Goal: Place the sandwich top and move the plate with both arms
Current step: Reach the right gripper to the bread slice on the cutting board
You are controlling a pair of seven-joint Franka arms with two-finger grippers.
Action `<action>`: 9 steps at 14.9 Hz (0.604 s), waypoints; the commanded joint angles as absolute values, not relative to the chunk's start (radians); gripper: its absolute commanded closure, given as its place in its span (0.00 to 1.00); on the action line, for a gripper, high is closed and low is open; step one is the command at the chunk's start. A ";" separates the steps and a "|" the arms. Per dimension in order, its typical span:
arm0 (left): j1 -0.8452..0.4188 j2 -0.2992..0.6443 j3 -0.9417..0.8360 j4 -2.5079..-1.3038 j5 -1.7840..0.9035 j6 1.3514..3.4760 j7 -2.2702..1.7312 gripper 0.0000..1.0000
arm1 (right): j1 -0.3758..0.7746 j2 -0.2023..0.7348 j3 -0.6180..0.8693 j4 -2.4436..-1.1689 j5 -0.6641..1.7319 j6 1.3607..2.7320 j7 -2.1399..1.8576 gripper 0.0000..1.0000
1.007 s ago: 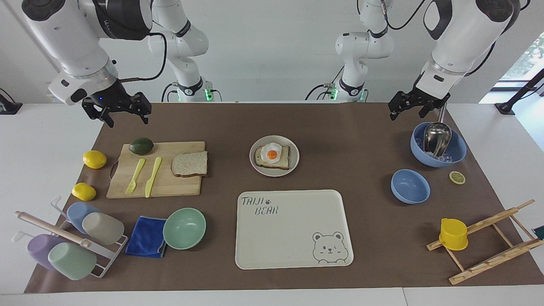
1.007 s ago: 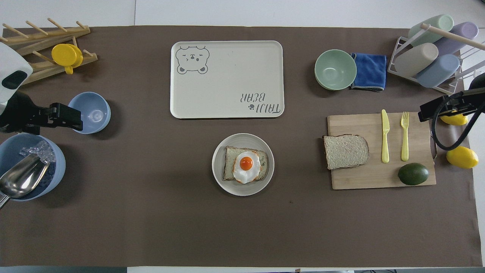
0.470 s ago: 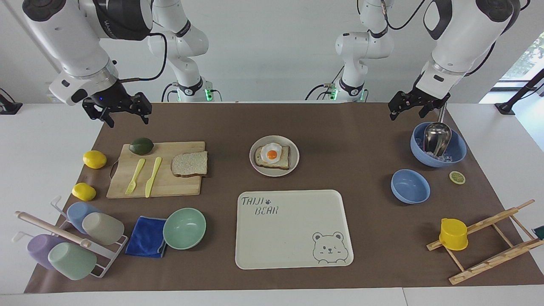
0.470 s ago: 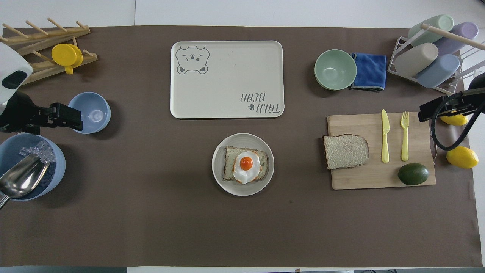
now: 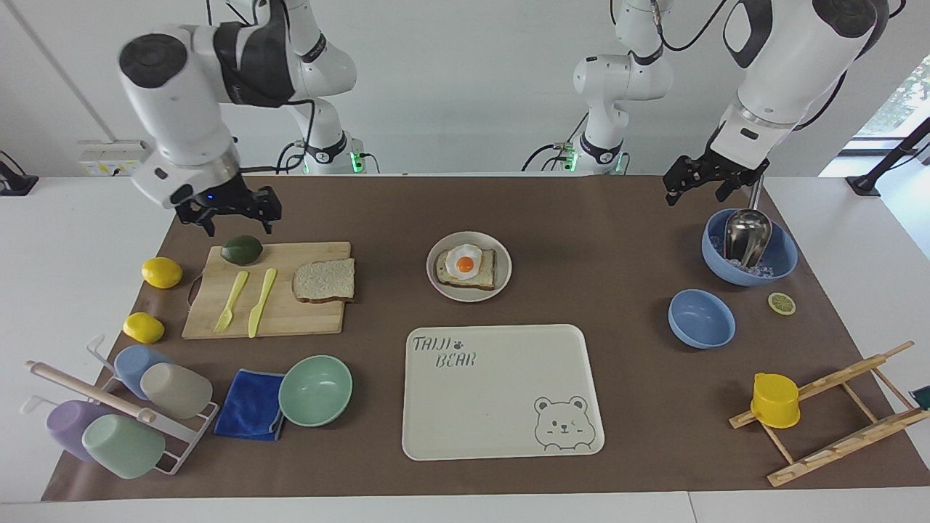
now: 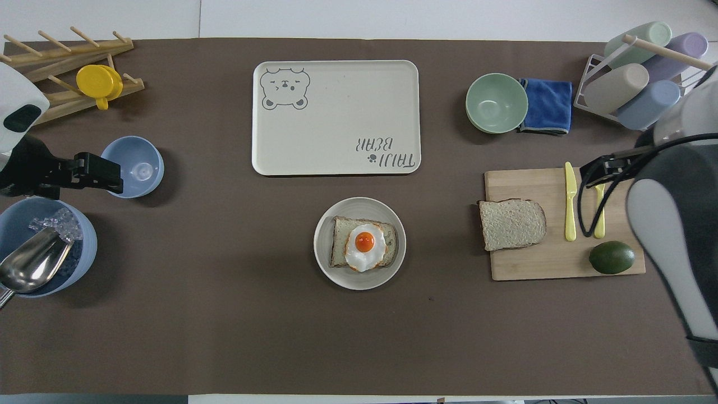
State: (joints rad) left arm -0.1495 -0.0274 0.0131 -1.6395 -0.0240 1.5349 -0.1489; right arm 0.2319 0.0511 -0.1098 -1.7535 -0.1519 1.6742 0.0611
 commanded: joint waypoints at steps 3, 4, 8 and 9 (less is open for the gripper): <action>-0.149 -0.040 0.012 -1.643 -0.034 1.531 -0.146 0.00 | 0.452 0.159 -0.106 -1.789 -0.281 1.727 0.297 0.00; -0.147 -0.040 0.012 -1.643 -0.034 1.531 -0.147 0.00 | 0.478 0.176 -0.104 -1.802 -0.282 1.747 0.337 0.00; -0.144 -0.044 0.014 -1.651 -0.034 1.531 -0.149 0.00 | 0.555 0.247 -0.104 -1.882 -0.331 1.818 0.489 0.00; -0.144 -0.044 0.014 -1.651 -0.034 1.532 -0.147 0.00 | 0.567 0.256 -0.104 -1.908 -0.331 1.847 0.517 0.00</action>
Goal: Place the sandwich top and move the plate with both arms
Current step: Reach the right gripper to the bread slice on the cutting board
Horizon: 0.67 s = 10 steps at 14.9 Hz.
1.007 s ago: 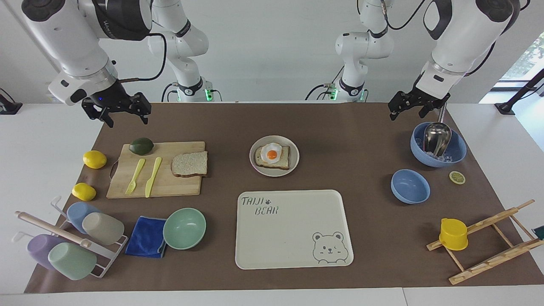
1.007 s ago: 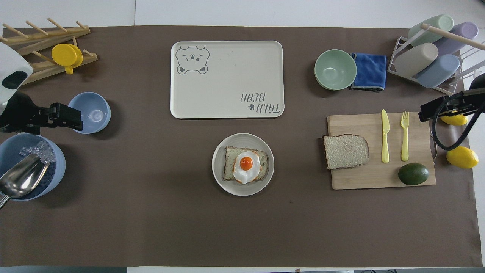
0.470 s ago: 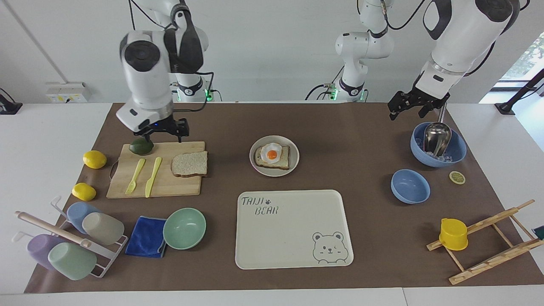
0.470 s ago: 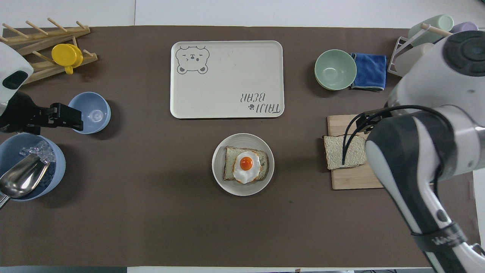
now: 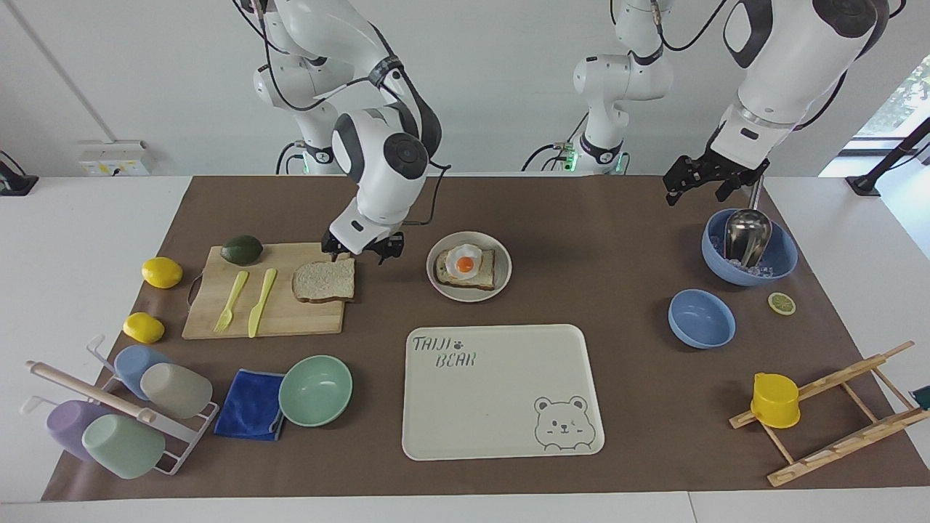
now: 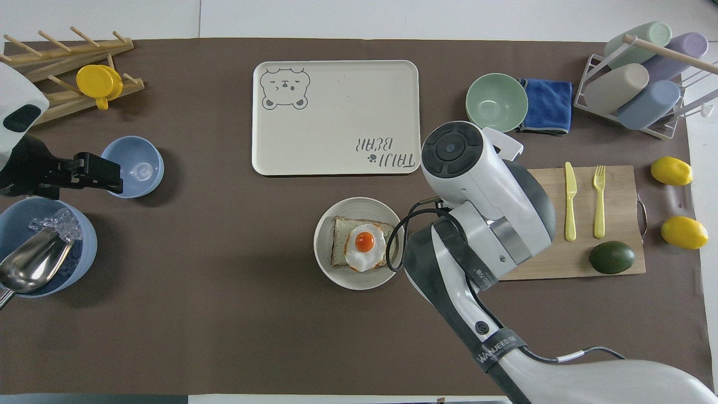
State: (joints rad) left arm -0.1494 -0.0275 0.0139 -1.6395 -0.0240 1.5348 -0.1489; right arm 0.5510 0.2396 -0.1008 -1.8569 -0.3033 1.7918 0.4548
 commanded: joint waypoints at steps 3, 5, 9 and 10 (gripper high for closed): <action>-0.140 -0.044 0.014 -1.652 -0.034 1.543 -0.143 0.00 | 0.555 0.267 -0.104 -1.968 -0.347 1.914 0.525 0.00; -0.138 -0.044 0.014 -1.652 -0.034 1.543 -0.143 0.00 | 0.537 0.258 -0.104 -2.011 -0.356 1.943 0.517 0.00; -0.137 -0.046 0.015 -1.654 -0.034 1.545 -0.140 0.00 | 0.496 0.255 -0.106 -2.049 -0.374 1.974 0.514 0.00; -0.137 -0.046 0.015 -1.654 -0.034 1.545 -0.140 0.00 | 0.491 0.255 -0.106 -2.055 -0.376 1.976 0.514 0.00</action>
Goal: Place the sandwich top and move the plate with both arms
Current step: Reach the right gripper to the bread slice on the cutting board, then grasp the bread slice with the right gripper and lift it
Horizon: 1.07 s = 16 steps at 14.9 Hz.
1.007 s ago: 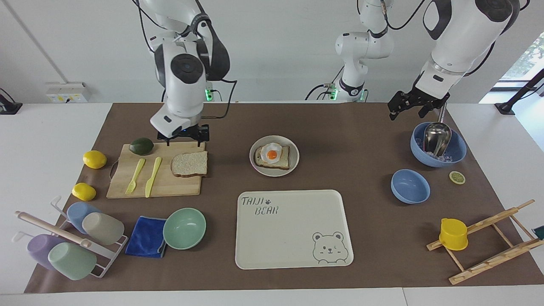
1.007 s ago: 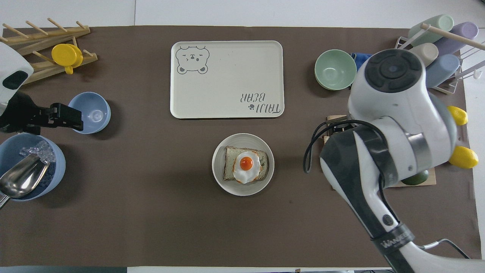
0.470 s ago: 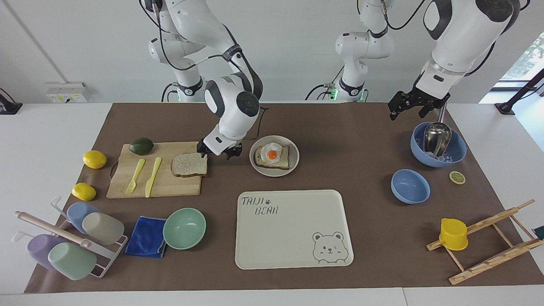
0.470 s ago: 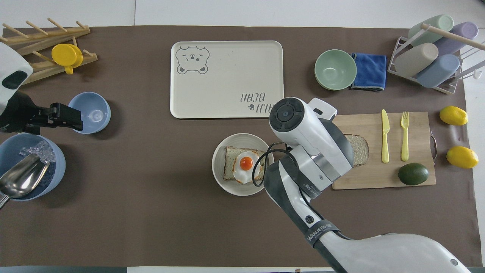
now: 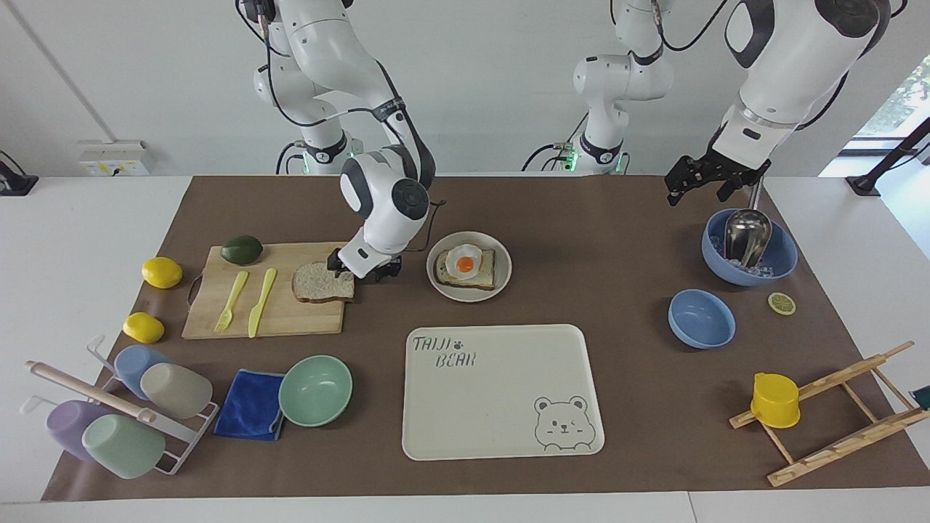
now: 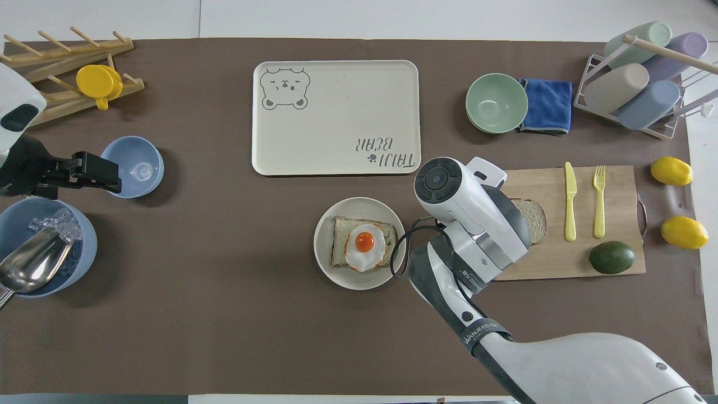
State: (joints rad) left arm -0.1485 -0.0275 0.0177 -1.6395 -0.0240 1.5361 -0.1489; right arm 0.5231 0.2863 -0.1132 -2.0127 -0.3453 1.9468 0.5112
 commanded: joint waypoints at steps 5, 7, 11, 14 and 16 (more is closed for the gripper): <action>-0.137 -0.044 0.015 -1.652 -0.034 1.545 -0.144 0.00 | 0.489 0.250 -0.104 -2.077 -0.374 1.999 0.512 0.21; -0.137 -0.044 0.015 -1.652 -0.034 1.545 -0.146 0.00 | 0.489 0.252 -0.104 -2.079 -0.374 1.999 0.512 0.28; -0.137 -0.044 0.014 -1.652 -0.034 1.548 -0.147 0.00 | 0.489 0.252 -0.104 -2.085 -0.374 2.000 0.515 0.31; -0.137 -0.046 0.015 -1.654 -0.034 1.554 -0.138 0.00 | 0.488 0.249 -0.104 -2.094 -0.374 2.000 0.518 0.34; -0.133 -0.046 0.015 -1.654 -0.034 1.552 -0.135 0.00 | 0.488 0.245 -0.104 -2.097 -0.374 2.000 0.520 0.39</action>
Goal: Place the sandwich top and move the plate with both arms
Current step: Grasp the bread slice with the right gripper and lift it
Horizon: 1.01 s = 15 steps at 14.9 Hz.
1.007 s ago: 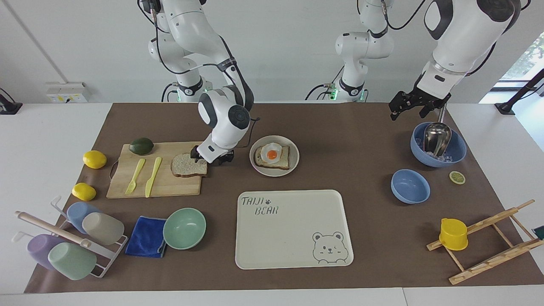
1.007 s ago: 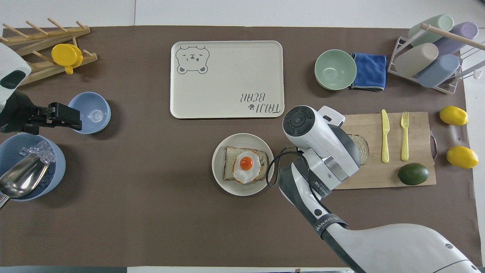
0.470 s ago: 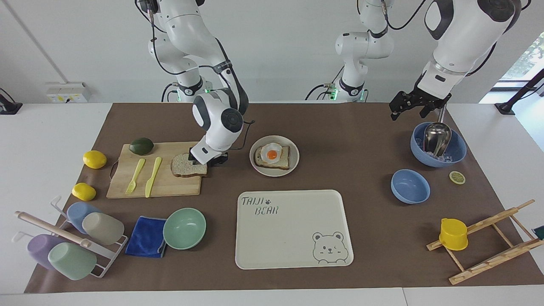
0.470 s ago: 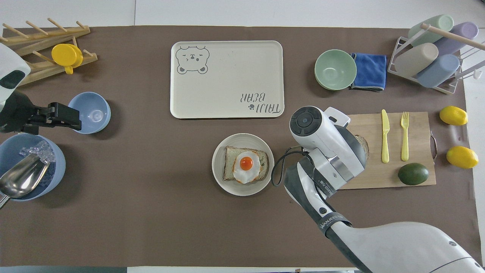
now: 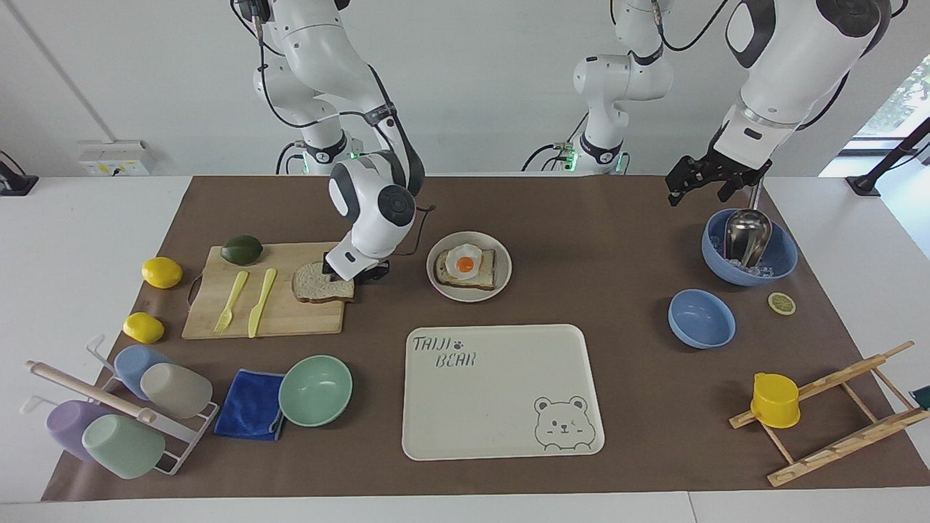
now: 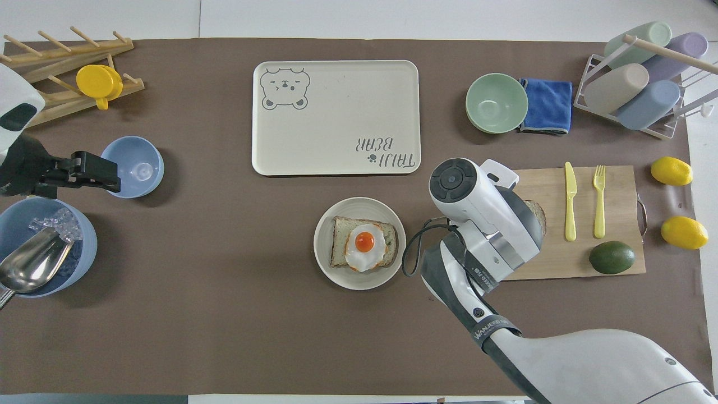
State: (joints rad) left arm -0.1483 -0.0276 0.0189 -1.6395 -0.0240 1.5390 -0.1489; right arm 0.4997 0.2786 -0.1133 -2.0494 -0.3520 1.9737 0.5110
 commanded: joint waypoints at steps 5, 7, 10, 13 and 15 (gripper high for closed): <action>-0.127 -0.046 0.015 -1.654 -0.034 1.554 -0.138 0.00 | 0.489 0.245 -0.104 -2.098 -0.374 2.000 0.520 0.74; -0.127 -0.046 0.015 -1.654 -0.034 1.554 -0.140 0.00 | 0.488 0.245 -0.104 -2.098 -0.374 2.000 0.514 1.00; -0.127 -0.044 0.015 -1.654 -0.034 1.554 -0.143 0.00 | 0.494 0.247 -0.104 -2.083 -0.374 1.984 0.517 1.00; -0.129 -0.046 0.015 -1.654 -0.034 1.554 -0.143 0.00 | 0.508 0.252 -0.104 -2.022 -0.376 1.906 0.517 1.00; -0.127 -0.044 0.015 -1.654 -0.034 1.554 -0.140 0.00 | 0.537 0.252 -0.104 -1.939 -0.385 1.794 0.511 1.00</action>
State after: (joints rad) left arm -0.1382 -0.0276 0.0196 -1.6395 -0.0240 1.5396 -0.1488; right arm 0.5120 0.2500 -0.1101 -2.0166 -0.3576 1.8906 0.5110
